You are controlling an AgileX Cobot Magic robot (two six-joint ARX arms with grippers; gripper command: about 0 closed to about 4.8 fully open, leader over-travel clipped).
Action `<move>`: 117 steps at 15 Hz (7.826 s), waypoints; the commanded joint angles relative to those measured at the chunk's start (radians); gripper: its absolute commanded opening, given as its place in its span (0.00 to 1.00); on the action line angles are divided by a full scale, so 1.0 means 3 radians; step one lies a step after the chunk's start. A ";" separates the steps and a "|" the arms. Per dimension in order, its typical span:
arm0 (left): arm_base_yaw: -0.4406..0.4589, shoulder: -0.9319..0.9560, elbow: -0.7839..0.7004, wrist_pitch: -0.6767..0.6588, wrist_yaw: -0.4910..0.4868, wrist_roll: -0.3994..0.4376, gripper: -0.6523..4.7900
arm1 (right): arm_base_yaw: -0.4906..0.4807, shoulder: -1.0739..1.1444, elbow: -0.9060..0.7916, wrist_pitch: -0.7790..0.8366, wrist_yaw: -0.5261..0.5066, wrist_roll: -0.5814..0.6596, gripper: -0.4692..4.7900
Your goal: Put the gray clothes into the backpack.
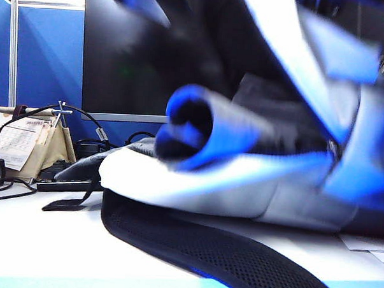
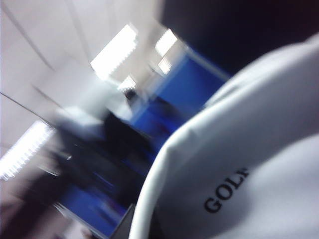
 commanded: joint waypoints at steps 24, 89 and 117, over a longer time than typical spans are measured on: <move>0.0018 -0.4776 -0.2855 0.0399 -0.1419 -0.1548 0.11 | -0.1110 -0.1673 0.0031 0.1122 -0.0940 0.0706 0.07; 0.1503 -0.5217 -0.5306 0.1720 -0.0997 -0.1748 0.11 | -0.1825 -0.4383 -0.1667 -0.4241 0.0692 -0.2538 0.07; 0.1497 -0.5217 -0.5306 0.1673 -0.0959 -0.1759 0.11 | -0.1587 -0.4383 -0.2066 -0.3925 0.1615 -0.3961 0.07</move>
